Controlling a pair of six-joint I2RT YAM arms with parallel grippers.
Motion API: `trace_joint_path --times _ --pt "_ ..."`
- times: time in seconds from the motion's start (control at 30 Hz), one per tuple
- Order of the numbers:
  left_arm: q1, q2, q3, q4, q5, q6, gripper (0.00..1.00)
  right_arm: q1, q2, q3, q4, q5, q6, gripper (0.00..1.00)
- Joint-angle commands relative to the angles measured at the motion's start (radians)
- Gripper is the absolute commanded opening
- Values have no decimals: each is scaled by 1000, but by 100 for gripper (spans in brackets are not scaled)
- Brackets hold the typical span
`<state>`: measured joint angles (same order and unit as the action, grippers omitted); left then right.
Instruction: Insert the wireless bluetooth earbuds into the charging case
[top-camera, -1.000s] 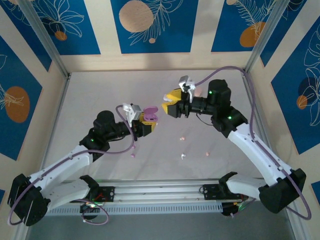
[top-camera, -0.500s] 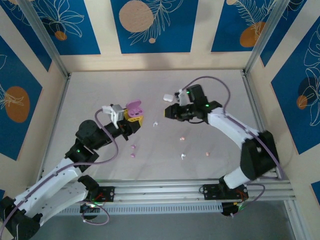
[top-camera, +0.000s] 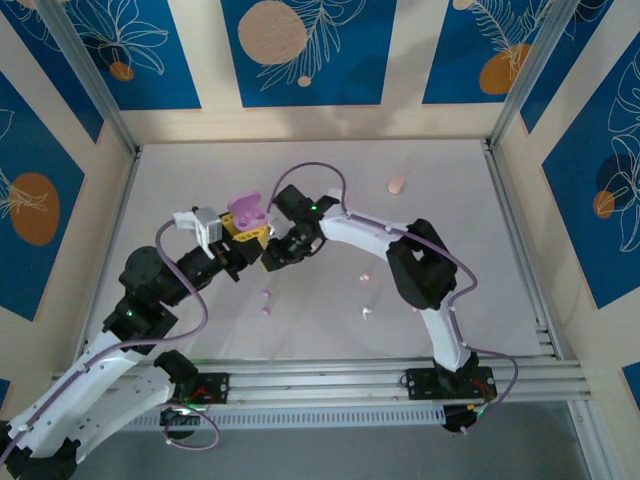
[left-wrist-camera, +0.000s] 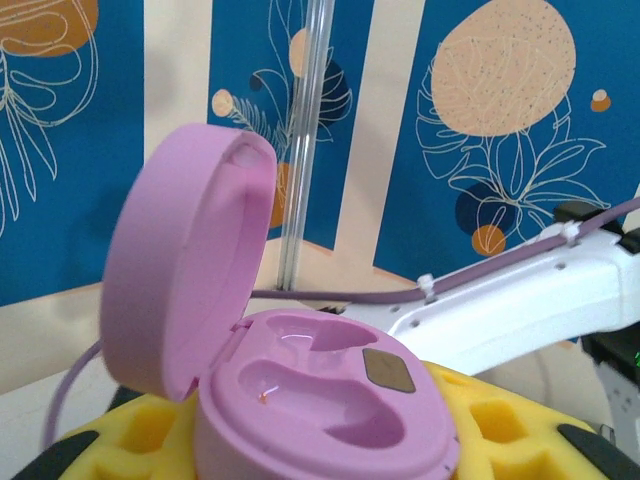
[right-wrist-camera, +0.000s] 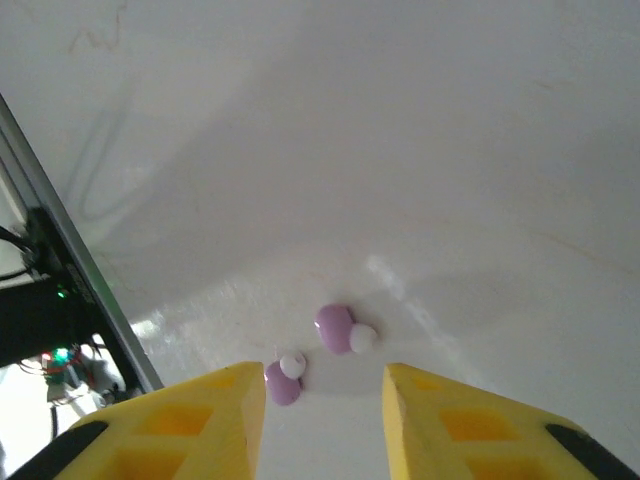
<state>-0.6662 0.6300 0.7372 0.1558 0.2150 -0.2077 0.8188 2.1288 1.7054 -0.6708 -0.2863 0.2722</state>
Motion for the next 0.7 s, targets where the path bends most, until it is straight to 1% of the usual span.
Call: trace_joint_path --times 0.0,0.27,0.67 --pt "-7 -21 42 -7 -7 -7 31 24 61 90 -148 47 -133 37" --pt "-8 -30 53 -6 -9 -9 31 93 133 191 -234 117 -245 38" --pt "-8 -23 36 3 -2 -10 31 139 218 301 -305 166 -302 39"
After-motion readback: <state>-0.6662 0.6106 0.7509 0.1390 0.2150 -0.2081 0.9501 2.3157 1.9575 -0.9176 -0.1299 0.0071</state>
